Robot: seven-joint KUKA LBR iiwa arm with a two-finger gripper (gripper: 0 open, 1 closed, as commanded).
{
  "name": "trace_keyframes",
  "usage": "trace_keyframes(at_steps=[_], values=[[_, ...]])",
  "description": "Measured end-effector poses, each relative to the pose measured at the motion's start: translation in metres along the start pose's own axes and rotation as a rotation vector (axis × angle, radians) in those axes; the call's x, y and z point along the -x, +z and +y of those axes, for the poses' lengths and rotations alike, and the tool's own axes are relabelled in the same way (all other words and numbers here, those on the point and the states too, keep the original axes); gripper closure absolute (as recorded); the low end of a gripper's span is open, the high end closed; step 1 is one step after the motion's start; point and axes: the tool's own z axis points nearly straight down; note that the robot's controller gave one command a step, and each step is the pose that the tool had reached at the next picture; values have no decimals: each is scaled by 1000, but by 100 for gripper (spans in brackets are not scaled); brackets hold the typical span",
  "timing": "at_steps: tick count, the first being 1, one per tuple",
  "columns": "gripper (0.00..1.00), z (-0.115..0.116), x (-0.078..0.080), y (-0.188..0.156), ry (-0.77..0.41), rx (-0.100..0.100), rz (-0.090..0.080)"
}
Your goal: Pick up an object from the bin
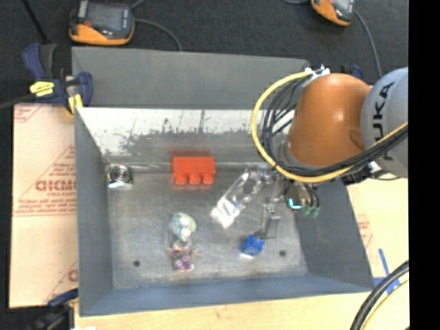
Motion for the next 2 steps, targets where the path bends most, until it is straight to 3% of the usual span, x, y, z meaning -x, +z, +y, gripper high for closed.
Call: trace_keyframes(at_steps=[1,2], values=[[0,-24,-33,127,-66,-2,3],[0,-41,45,137,-49,-1,-3]])
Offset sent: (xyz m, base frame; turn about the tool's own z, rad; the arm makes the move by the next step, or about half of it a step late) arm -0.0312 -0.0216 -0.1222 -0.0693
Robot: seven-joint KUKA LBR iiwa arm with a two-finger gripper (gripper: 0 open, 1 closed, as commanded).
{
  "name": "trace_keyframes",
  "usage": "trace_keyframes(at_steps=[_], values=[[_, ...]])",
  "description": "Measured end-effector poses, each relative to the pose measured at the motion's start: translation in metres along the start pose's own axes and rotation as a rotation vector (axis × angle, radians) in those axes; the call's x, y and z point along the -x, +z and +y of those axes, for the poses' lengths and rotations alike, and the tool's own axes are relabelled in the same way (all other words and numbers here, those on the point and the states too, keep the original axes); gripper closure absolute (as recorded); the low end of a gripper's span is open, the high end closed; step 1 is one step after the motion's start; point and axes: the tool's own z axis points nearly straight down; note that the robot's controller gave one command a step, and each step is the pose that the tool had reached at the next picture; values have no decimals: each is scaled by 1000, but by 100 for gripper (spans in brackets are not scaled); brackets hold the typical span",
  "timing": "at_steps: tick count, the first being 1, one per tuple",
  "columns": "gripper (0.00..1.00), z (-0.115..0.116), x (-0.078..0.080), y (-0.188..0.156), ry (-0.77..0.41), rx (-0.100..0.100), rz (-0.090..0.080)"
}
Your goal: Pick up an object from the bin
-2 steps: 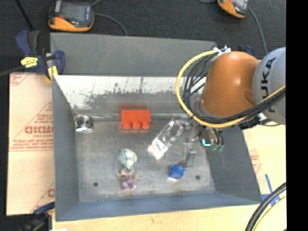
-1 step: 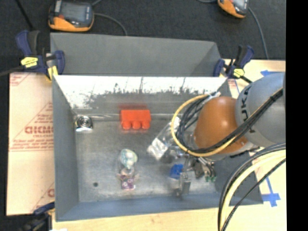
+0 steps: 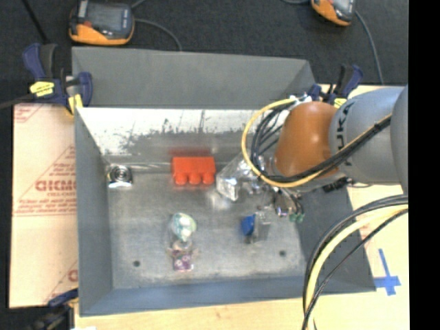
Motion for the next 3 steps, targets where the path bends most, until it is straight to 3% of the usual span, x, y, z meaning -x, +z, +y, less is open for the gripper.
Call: trace_keyframes(at_steps=[1,2,3], values=[[100,0,0,-2,1,0,-6],[100,8,4,-114,-2,-3,-14],[100,53,-16,-254,-33,-1,-15]])
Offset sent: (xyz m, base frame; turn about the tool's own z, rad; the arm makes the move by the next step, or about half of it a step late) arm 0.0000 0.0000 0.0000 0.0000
